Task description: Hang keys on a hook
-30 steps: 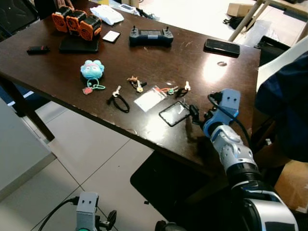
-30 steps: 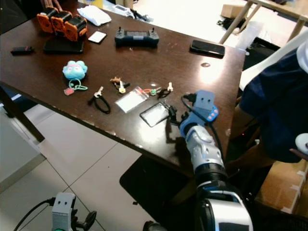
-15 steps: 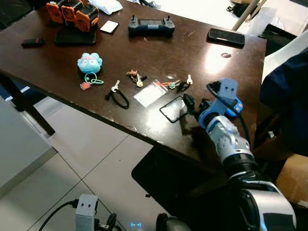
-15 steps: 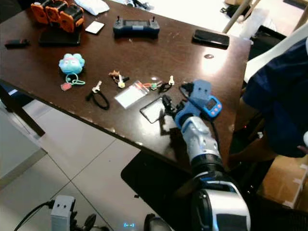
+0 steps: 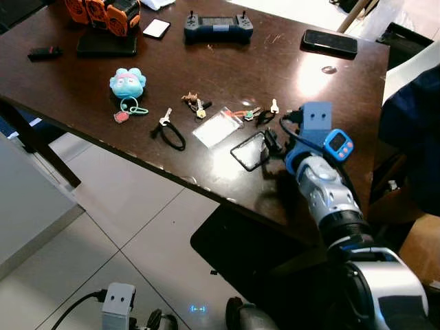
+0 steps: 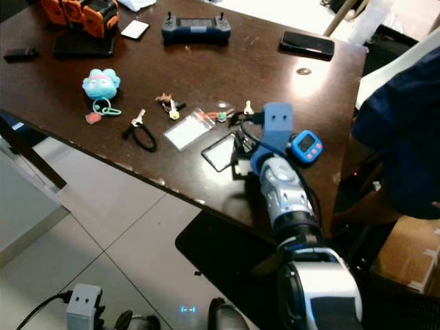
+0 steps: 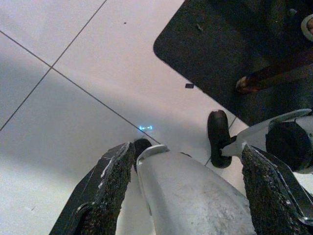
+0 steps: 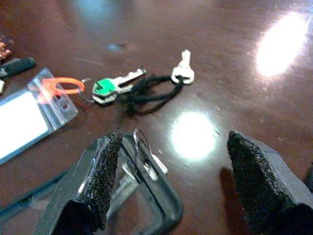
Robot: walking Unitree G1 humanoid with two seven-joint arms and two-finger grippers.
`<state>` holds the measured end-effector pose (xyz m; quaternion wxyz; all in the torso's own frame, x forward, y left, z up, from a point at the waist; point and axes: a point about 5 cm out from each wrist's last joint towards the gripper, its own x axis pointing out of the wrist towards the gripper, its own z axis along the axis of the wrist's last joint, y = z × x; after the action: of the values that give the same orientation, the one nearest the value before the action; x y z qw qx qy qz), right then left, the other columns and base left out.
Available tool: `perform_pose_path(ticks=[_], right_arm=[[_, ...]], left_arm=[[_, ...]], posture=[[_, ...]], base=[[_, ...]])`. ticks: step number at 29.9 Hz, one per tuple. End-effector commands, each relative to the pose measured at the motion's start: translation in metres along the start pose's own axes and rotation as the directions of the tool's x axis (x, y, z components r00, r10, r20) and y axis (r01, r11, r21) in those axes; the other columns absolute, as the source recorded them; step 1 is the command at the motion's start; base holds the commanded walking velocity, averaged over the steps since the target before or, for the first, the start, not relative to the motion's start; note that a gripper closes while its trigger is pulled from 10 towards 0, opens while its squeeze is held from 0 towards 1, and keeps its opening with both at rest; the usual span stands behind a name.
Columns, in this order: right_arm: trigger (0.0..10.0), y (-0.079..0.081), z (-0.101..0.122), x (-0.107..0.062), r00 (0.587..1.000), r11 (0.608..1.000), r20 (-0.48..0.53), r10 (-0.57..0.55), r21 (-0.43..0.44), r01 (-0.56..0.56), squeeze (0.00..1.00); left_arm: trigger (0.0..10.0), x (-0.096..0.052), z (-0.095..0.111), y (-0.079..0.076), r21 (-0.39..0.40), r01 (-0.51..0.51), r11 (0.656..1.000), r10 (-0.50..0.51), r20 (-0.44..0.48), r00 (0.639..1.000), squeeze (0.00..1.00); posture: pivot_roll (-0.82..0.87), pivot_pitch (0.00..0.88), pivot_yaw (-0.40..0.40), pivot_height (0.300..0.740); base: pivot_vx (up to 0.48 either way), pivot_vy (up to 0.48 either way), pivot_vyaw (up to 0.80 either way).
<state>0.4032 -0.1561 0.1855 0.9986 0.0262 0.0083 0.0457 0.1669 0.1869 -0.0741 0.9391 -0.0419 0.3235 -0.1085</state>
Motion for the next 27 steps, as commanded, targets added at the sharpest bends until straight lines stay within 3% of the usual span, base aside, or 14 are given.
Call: perform_pose_path(ticks=[1,2,3,11,12,15,16,27], right_arm=[[8.7,0.004,-0.007,0.0,1.0,1.0,-0.014,0.02,0.01,-0.02,0.0],[8.7,0.004,-0.007,0.0,1.0,1.0,-0.014,0.02,0.01,-0.02,0.0],[10.0,0.009,-0.004,0.001,0.999,0.998,0.008,0.052,0.02,-0.053,0.0],[10.0,0.022,-0.006,0.003,0.997,0.997,-0.017,0.073,0.006,-0.073,0.0],[9.3,0.023,-0.009,0.003,0.997,0.997,-0.031,0.073,-0.002,-0.073,0.0],[9.3,0.024,-0.011,0.003,0.997,0.997,-0.04,0.072,-0.007,-0.073,0.0],[0.0,0.024,-0.014,0.003,0.997,0.998,-0.054,0.063,-0.014,-0.064,0.0],[0.0,0.015,-0.023,0.0,0.995,0.999,-0.094,0.028,-0.024,-0.03,0.0]], left_arm=[[10.0,-0.006,-0.013,-0.003,-0.003,0.014,1.0,-0.015,-0.037,0.999,0.0],[10.0,-0.006,-0.013,-0.003,-0.003,0.014,1.0,-0.015,-0.037,0.999,0.0],[10.0,-0.007,-0.013,-0.004,-0.003,0.017,1.0,-0.017,-0.034,0.999,0.0],[10.0,-0.009,-0.016,-0.006,-0.005,0.027,1.0,-0.027,-0.024,0.999,0.0],[10.0,-0.01,-0.017,-0.007,-0.006,0.031,1.0,-0.031,-0.022,0.999,0.0],[10.0,-0.01,-0.017,-0.007,-0.007,0.033,0.999,-0.033,-0.021,0.999,0.0],[10.0,-0.011,-0.018,-0.007,-0.007,0.034,0.999,-0.035,-0.02,0.999,0.0],[10.0,-0.01,-0.017,-0.008,-0.013,0.029,1.0,-0.029,-0.018,0.999,0.0]], posture=[[0.03,0.243,0.049,0.74],[0.03,0.243,0.049,0.74],[0.03,0.25,0.048,0.74],[0.04,0.28,0.052,0.74],[0.04,0.288,0.05,0.74],[0.04,0.289,0.05,0.74],[0.04,0.291,0.048,0.74],[0.04,0.28,0.042,0.74]], base=[[0.0,0.0,0.0],[0.0,0.0,0.0],[0.0,0.0,0.0],[0.0,0.0,0.0],[0.0,0.0,0.0],[0.0,0.0,0.0],[0.0,0.0,0.0],[0.0,0.0,0.0]])
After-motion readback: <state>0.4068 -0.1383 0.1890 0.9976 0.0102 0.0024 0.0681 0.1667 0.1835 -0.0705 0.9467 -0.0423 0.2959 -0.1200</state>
